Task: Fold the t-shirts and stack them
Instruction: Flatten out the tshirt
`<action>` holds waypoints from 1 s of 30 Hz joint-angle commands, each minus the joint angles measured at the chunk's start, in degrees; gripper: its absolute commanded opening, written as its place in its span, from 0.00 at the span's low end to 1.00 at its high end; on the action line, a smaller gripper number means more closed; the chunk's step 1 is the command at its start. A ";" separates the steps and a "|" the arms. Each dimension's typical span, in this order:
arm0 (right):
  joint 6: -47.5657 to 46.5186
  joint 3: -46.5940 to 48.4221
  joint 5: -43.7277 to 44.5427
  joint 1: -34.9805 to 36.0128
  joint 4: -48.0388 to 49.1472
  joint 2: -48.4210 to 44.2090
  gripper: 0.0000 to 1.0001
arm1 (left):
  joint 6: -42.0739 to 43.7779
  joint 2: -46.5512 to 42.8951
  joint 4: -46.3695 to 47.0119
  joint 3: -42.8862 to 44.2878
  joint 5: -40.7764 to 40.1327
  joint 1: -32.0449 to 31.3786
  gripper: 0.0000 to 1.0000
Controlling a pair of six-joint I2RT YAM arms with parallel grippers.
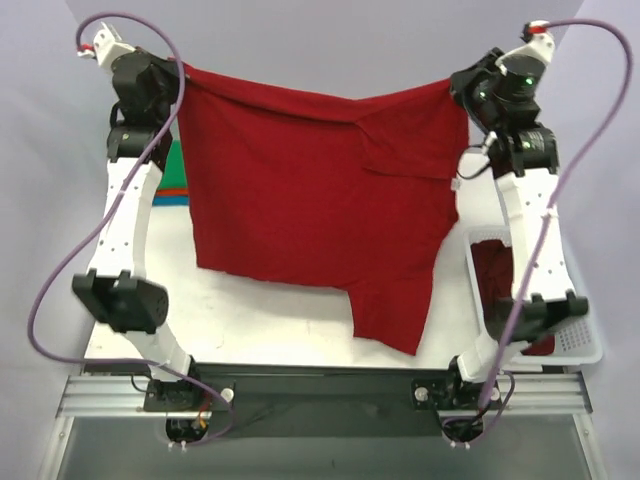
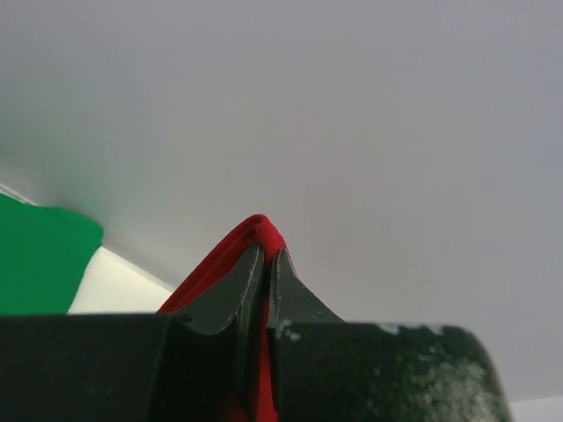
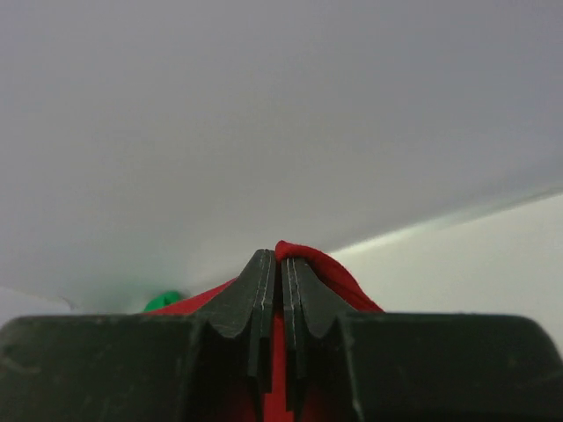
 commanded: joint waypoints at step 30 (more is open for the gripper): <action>9.63 -49.21 -4.33 -5.56 10.81 -7.99 0.00 | -13.64 -1.54 17.36 -43.62 7.87 8.98 0.00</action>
